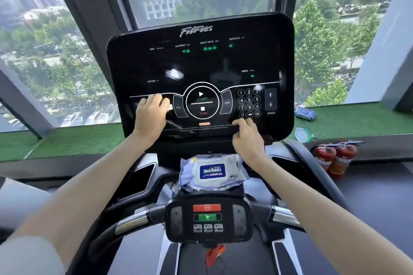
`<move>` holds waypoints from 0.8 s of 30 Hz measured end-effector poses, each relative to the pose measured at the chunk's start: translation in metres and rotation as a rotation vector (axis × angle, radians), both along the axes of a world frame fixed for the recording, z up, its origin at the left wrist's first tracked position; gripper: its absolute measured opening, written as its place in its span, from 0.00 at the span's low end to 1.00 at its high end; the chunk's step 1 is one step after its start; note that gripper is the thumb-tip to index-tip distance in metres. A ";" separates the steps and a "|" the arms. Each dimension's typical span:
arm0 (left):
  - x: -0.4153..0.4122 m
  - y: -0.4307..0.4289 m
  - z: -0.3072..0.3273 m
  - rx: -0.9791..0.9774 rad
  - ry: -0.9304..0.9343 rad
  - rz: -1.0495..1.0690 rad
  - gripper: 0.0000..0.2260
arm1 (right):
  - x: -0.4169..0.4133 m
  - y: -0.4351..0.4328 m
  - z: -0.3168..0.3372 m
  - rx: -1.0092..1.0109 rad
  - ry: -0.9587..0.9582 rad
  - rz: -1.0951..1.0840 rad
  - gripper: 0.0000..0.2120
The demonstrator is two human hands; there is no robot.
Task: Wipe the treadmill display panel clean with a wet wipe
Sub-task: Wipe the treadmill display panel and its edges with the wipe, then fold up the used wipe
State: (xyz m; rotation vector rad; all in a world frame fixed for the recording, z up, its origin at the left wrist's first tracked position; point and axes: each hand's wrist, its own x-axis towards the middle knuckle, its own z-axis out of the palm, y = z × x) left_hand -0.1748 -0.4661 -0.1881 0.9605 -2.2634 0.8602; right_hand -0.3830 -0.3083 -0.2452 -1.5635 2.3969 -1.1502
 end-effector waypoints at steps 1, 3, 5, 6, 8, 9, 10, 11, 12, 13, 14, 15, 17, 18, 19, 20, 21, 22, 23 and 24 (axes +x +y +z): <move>0.002 0.001 -0.003 0.018 0.049 -0.009 0.12 | 0.003 -0.002 0.000 0.004 0.012 0.009 0.19; 0.006 0.003 -0.012 0.043 0.130 -0.020 0.11 | 0.009 -0.005 0.000 0.009 0.020 0.015 0.18; 0.011 0.004 -0.021 0.087 0.217 -0.023 0.08 | 0.014 -0.007 -0.002 0.017 0.024 0.036 0.18; 0.013 0.006 -0.023 0.131 0.275 -0.025 0.07 | 0.017 -0.007 -0.002 0.021 0.029 0.049 0.18; 0.016 0.011 -0.019 0.269 0.405 -0.027 0.06 | 0.024 -0.010 0.001 0.021 0.035 0.056 0.17; 0.016 0.013 -0.014 0.356 0.470 -0.023 0.05 | 0.029 -0.013 0.004 0.019 0.031 0.053 0.16; 0.015 0.014 -0.010 0.438 0.538 -0.023 0.04 | 0.034 -0.015 0.006 0.015 0.019 0.048 0.16; 0.012 0.015 -0.006 0.514 0.602 -0.022 0.03 | 0.038 -0.019 0.009 0.012 -0.002 0.046 0.15; 0.009 0.017 -0.002 0.585 0.656 -0.033 0.03 | 0.043 -0.021 0.013 0.007 -0.027 0.045 0.14; 0.004 0.021 0.002 0.659 0.699 -0.052 0.03 | 0.046 -0.023 0.016 0.003 -0.058 0.043 0.13; -0.002 0.026 0.005 0.741 0.732 -0.087 0.03 | 0.049 -0.023 0.019 -0.001 -0.102 0.039 0.12; -0.008 0.034 0.008 0.836 0.757 -0.135 0.05 | 0.051 -0.020 0.022 -0.010 -0.160 0.030 0.11; -0.024 0.053 0.014 1.019 0.784 -0.247 0.10 | 0.051 -0.010 0.025 -0.039 -0.328 -0.002 0.08; -0.033 0.065 0.016 1.077 0.772 -0.302 0.10 | 0.051 -0.002 0.025 -0.059 -0.427 -0.022 0.07; -0.042 0.076 0.016 1.120 0.751 -0.350 0.09 | 0.049 0.007 0.024 -0.086 -0.524 -0.045 0.07; -0.053 0.087 0.016 1.157 0.731 -0.397 0.07 | 0.048 0.017 0.022 -0.122 -0.602 -0.076 0.07; -0.063 0.098 0.015 1.192 0.716 -0.444 0.06 | 0.045 0.029 0.020 -0.154 -0.656 -0.116 0.08; -0.075 0.109 0.014 1.224 0.702 -0.488 0.06 | 0.042 0.042 0.018 -0.179 -0.686 -0.156 0.08; -0.087 0.121 0.012 1.253 0.678 -0.528 0.08 | 0.038 0.056 0.017 -0.193 -0.706 -0.196 0.09; -0.098 0.133 0.011 1.281 0.644 -0.560 0.08 | 0.033 0.071 0.016 -0.199 -0.730 -0.235 0.09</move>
